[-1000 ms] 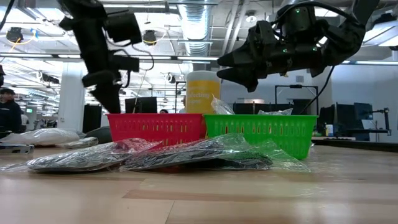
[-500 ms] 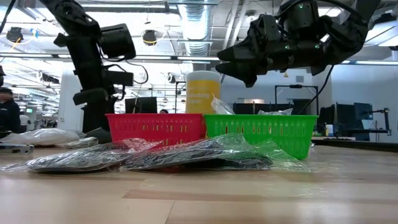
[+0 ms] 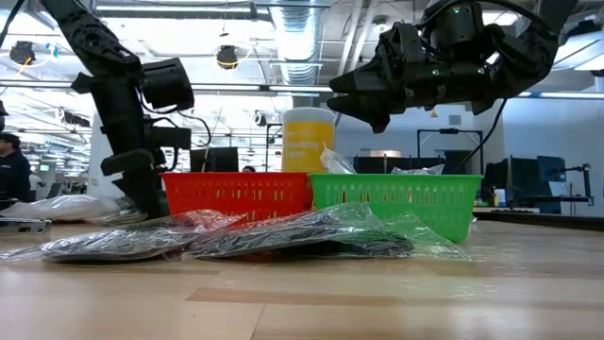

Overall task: Pick & Place Travel size toiletries
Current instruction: Put the deodorant into the left green bin

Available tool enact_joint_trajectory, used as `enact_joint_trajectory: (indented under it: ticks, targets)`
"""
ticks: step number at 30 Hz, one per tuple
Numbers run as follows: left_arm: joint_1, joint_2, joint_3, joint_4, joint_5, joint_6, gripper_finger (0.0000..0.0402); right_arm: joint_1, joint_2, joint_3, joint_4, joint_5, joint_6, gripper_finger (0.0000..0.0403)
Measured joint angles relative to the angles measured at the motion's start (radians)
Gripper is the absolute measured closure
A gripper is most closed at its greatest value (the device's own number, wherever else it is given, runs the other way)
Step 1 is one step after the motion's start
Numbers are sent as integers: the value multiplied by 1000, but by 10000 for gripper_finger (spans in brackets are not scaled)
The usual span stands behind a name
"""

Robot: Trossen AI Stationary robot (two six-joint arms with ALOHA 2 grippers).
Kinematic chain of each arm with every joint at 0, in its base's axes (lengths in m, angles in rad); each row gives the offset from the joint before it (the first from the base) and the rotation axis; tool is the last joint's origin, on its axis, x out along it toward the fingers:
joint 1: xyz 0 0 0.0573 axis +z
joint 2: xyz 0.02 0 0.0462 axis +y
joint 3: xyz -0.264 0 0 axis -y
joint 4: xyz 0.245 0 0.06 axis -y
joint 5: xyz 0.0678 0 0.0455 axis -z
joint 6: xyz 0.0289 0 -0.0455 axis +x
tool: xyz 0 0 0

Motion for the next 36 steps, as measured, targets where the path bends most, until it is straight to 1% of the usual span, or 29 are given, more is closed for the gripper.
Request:
enact_joint_trajectory:
  ticks: [3,8,14,18,36]
  targets:
    - [0,0,-1,9,0,0,154,0,0,0,0,0,-2,197]
    - [0,0,-1,14,-1,0,178,0,0,0,0,0,-2,197]
    - [0,0,-1,14,-1,0,181,0,0,0,0,0,-1,201]
    - [0,0,-1,15,-1,0,192,0,0,0,0,0,-1,204]
    - [0,0,-1,21,-1,-10,195,0,0,0,0,0,1,211]
